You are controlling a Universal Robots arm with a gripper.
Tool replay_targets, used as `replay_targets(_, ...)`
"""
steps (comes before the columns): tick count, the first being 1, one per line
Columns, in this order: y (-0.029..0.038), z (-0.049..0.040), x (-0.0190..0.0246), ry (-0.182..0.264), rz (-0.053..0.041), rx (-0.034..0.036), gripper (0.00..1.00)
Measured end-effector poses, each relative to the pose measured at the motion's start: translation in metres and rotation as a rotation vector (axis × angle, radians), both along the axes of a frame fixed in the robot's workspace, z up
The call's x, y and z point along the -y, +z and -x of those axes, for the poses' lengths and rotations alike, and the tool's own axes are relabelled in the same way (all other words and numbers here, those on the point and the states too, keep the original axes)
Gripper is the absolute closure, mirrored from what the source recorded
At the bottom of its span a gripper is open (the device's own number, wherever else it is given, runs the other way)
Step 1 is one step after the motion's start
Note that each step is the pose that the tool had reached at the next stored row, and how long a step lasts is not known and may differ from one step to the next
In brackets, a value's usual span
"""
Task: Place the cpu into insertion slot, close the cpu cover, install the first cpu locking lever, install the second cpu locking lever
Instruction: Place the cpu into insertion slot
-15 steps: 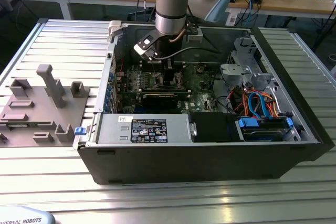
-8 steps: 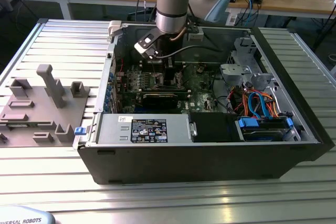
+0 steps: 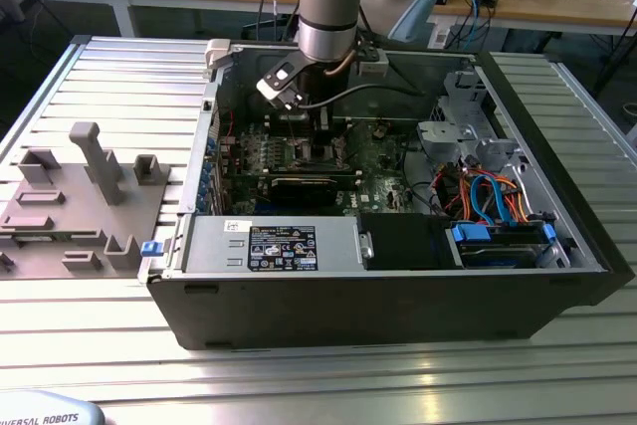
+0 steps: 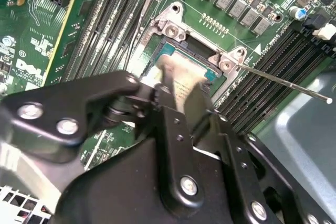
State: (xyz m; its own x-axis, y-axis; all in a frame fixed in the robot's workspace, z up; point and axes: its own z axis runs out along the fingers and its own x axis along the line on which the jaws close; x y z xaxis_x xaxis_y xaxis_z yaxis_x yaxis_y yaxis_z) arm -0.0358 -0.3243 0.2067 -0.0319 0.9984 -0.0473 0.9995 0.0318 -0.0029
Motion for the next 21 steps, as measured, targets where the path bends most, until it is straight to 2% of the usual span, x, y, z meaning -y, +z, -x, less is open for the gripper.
replay_targets(4, 0.0000, -0.0013, 0.0000, 0.000, -0.0022, -0.0023, 0.88)
replay_targets(9, -0.0008, -0.0028, 0.0001, 0.000, -0.0090, -0.0058, 0.89)
replay_targets(12, -0.0016, -0.0040, 0.0004, 0.000, -0.0100, -0.0102, 0.89)
replay_targets(16, -0.0027, -0.0045, 0.0005, 0.000, -0.0112, -0.0121, 0.89)
replay_targets(18, -0.0008, -0.0048, 0.0003, 0.000, -0.0134, -0.0105, 0.89)
replay_targets(21, 0.0070, -0.0046, 0.0005, 0.000, -0.0118, -0.0119, 0.89)
